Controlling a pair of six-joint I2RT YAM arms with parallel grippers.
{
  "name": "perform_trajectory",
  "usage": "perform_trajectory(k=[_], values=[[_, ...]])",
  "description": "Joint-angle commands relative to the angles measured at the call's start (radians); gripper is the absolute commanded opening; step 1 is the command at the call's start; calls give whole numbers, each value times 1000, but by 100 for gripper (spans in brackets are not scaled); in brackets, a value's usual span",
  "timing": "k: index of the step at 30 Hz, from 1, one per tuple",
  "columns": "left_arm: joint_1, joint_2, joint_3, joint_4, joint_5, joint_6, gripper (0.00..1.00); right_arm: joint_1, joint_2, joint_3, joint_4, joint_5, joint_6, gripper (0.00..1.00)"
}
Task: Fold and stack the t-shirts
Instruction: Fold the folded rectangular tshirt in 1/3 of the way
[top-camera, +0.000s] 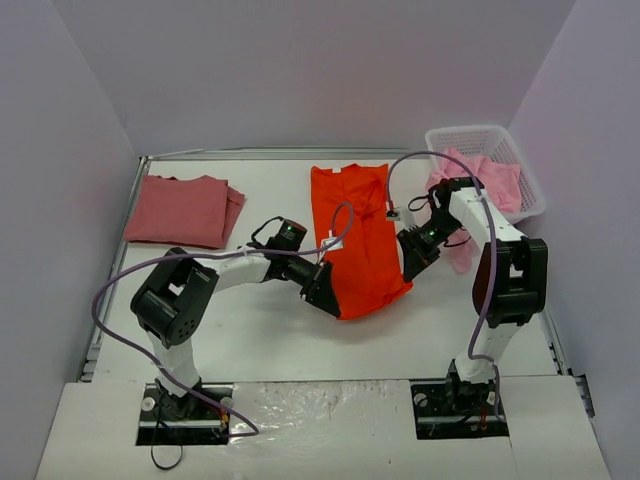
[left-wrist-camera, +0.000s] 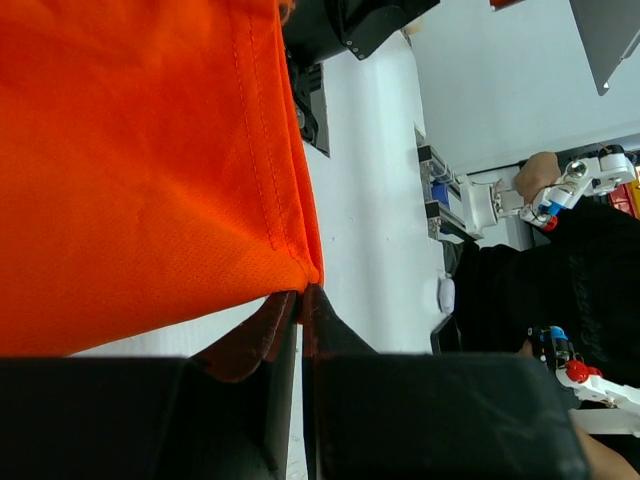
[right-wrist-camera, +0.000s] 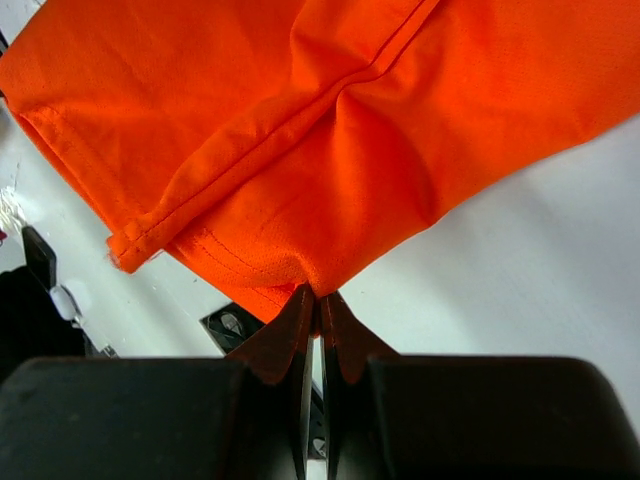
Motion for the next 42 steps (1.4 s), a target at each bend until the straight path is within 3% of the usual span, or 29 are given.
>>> perform_trajectory(k=[1,10,18,26,34,36,39,41,42], values=[[19,27,73,-125,45,104,2,-1,3,4,-66,1,-41,0],[97,109,168,-112,-3,-6,2,-4,57,79,-67,-67,-8,0],[140,191,340,-390,17,135,2,-15,115,140,-61,-140,9,0],[149,221,435,-489,43,164,2,-21,178,254,-61,-153,54,0],[186,321,634,-887,53,478,2,-22,235,395,-53,-147,108,0],[197,352,692,-1080,69,584,2,-24,258,416,-53,-147,119,0],[220,445,856,-1431,102,954,2,-24,287,456,-55,-145,128,0],[239,528,971,-1660,117,1098,2,-24,307,484,-56,-148,131,0],[244,557,994,-1684,114,1139,2,-24,313,492,-56,-150,133,0]])
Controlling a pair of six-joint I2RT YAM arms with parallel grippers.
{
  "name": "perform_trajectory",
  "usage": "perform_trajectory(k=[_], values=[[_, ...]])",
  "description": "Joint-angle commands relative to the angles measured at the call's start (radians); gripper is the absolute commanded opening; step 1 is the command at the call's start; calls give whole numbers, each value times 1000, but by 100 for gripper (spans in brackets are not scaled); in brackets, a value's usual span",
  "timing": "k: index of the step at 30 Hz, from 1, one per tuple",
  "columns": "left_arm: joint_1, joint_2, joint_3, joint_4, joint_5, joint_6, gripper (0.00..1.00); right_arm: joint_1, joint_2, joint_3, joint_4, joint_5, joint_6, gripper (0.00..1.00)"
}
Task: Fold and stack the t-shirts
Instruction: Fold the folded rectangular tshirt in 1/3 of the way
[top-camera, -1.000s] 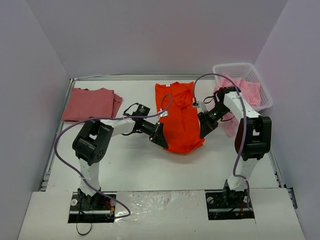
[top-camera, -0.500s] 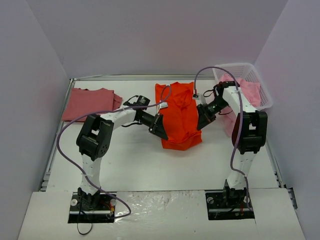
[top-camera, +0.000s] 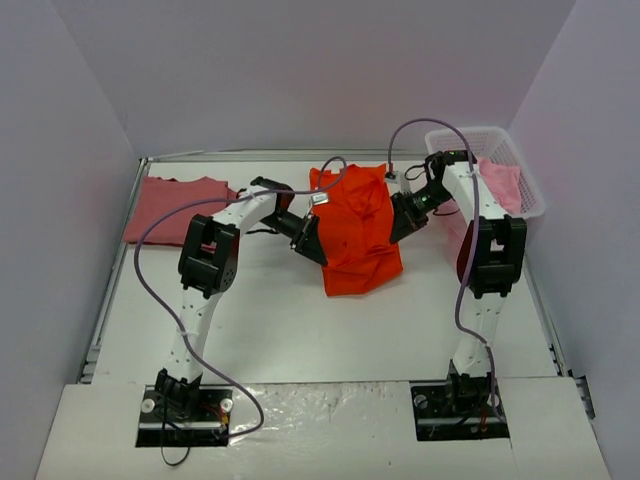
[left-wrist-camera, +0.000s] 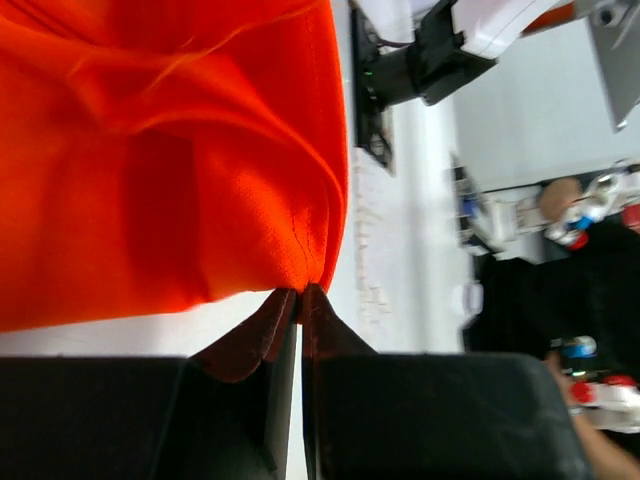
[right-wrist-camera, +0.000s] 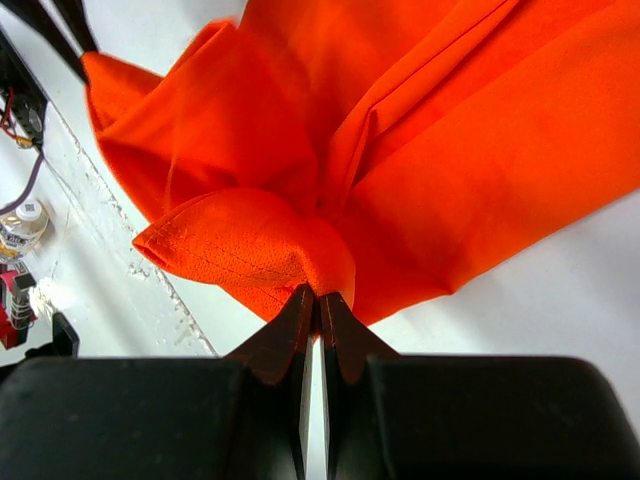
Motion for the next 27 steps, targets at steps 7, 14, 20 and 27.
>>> perform_trajectory(k=[7,14,20,27], values=[[42,123,255,-513,60,311,2,-8,69,115,-51,-15,25,0],[46,201,399,-511,28,271,3,-8,146,210,-52,-1,39,0],[56,235,435,-447,-6,187,2,-7,204,267,-52,4,34,0],[73,119,217,112,-93,-206,2,-7,259,326,-43,-8,31,0]])
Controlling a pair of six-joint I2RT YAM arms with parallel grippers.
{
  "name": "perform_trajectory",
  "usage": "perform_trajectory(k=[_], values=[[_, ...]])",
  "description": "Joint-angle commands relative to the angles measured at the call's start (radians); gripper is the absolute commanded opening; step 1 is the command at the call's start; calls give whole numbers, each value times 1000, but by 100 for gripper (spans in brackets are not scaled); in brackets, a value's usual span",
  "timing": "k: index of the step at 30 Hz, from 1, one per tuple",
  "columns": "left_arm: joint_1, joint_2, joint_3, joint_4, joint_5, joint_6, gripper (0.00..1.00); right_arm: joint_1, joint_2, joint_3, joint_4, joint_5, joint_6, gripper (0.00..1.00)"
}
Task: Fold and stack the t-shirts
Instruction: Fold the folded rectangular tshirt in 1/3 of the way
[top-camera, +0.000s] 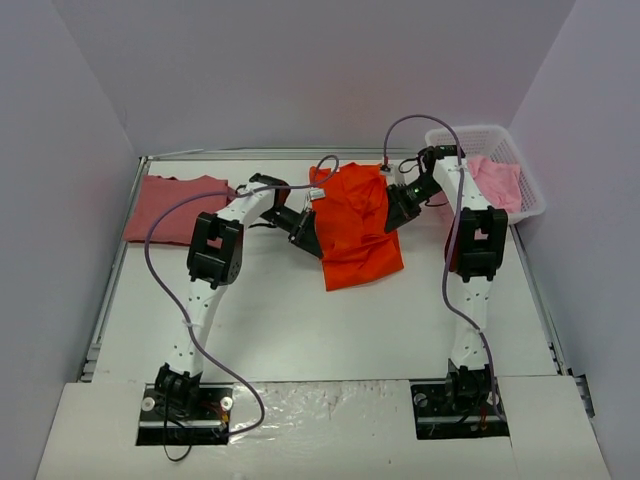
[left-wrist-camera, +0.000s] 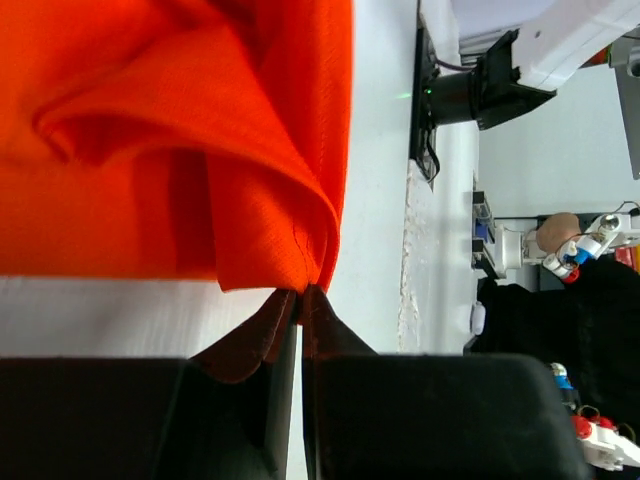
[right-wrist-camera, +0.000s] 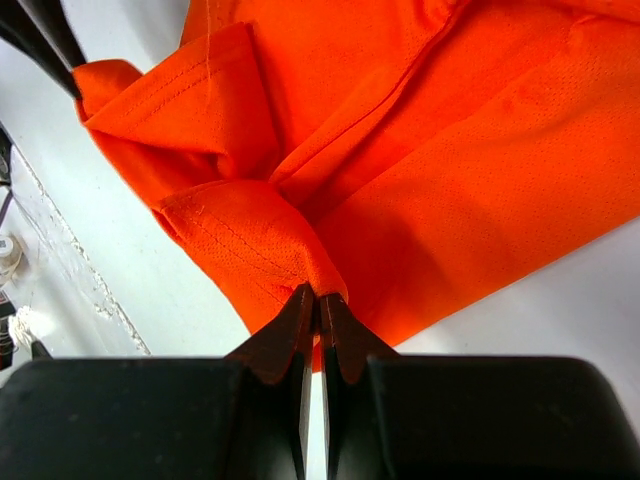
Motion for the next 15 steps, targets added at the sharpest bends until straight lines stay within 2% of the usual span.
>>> perform_trajectory(k=[1,2,3,10,15], values=[[20,-117,-126,278,-43,-265,2,-7,12,64,-40,-13,4,0],[22,-139,-149,343,-49,-357,2,-7,18,72,-40,-13,5,0],[23,-144,-166,433,-58,-386,2,-7,29,87,-40,-13,7,0],[32,-85,-116,480,-87,-454,2,-7,63,112,-32,-10,5,0],[40,-91,-123,644,-98,-601,3,-10,72,115,-28,-5,-2,0]])
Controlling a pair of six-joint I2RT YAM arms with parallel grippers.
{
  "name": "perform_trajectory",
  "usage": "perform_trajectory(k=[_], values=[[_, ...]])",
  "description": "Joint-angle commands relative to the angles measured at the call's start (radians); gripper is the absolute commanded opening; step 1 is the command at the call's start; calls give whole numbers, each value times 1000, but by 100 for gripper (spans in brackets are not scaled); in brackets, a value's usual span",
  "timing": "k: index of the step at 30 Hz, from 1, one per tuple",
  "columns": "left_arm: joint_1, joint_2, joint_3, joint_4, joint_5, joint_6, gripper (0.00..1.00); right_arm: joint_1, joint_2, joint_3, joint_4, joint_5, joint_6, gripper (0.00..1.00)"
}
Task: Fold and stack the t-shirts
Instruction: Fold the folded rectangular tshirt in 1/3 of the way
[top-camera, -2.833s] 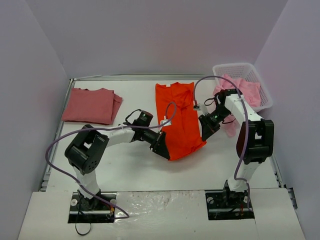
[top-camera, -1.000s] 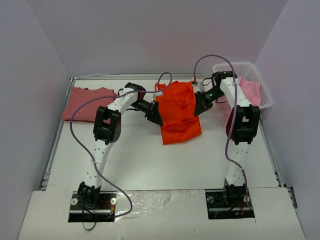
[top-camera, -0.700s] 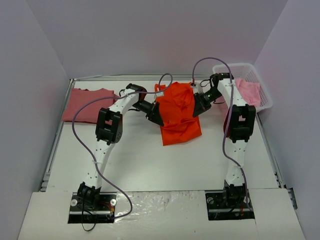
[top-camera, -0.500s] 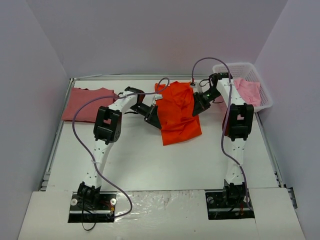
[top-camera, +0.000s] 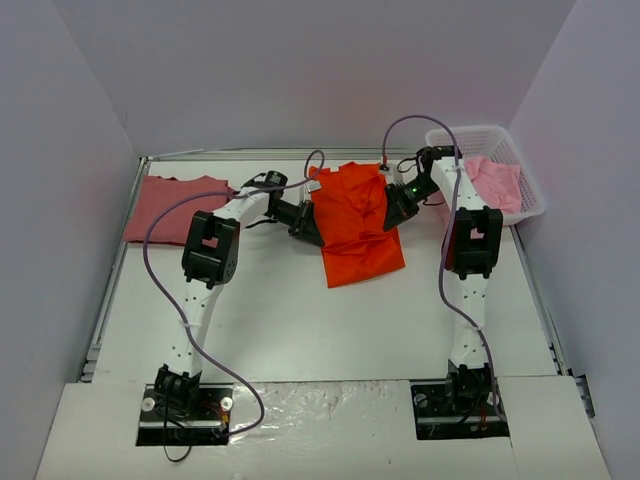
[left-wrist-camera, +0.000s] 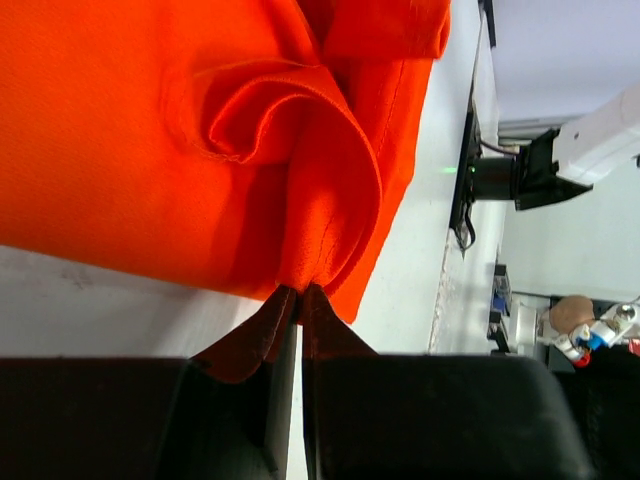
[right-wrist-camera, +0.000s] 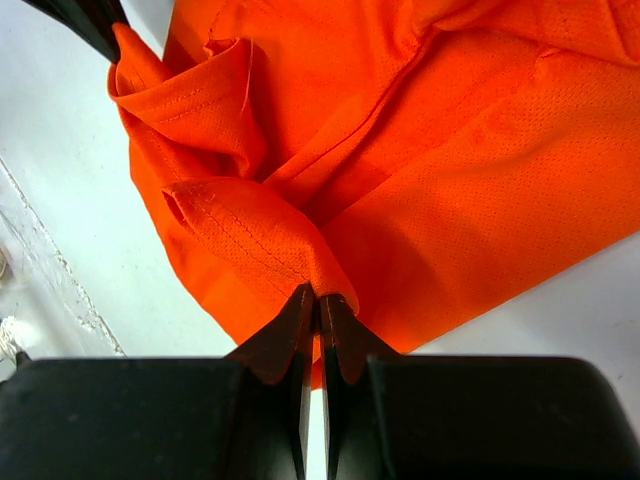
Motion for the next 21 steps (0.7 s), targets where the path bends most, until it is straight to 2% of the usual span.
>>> perform_trajectory(k=[1,10,19,21], values=[[12,-49,36,151,-3,-140,2,-10,2,31,-34,-7,-2,0],[15,-82,-33,441,4,-375,2,-8,-4,43,-12,-15,2,0],[20,-88,-52,432,-20,-345,3,-10,8,54,9,-6,13,0],[23,-92,-57,424,-25,-331,2,-8,13,57,18,-9,16,7]])
